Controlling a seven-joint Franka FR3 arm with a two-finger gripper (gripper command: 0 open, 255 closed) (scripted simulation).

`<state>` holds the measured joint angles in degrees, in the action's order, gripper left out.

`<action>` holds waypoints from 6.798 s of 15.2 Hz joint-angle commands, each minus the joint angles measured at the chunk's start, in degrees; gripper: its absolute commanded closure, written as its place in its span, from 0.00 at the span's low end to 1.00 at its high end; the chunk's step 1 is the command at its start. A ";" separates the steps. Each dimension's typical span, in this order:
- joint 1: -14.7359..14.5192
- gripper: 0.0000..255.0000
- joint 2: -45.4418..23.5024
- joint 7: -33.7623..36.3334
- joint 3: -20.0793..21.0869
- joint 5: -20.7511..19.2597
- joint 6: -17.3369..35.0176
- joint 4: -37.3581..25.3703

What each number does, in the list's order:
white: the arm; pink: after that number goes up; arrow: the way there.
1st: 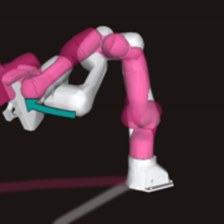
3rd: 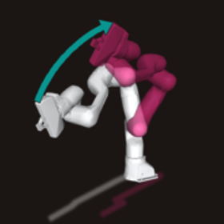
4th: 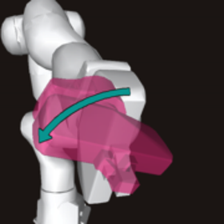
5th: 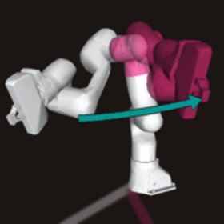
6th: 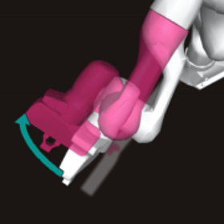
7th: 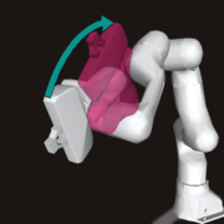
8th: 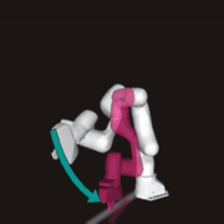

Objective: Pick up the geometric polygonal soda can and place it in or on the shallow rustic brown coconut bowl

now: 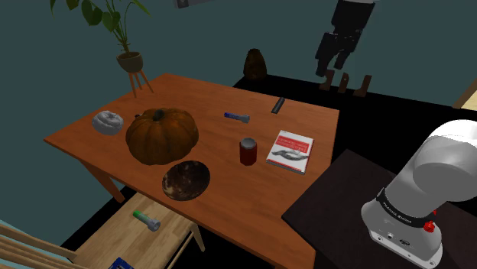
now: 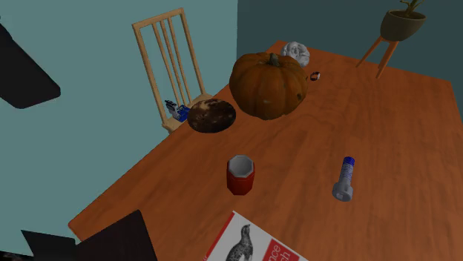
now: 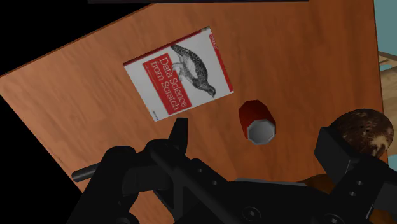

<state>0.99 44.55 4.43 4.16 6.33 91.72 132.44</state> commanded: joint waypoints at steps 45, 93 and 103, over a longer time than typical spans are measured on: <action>0.77 0.00 -59.68 34.68 14.45 -16.25 54.84 -0.64; -8.72 1.00 -63.36 47.28 21.32 -16.55 28.38 -29.61; -20.75 1.00 -80.83 55.57 20.73 -22.52 16.63 -57.50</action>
<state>-18.95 -34.83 59.64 25.09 -15.77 108.95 76.99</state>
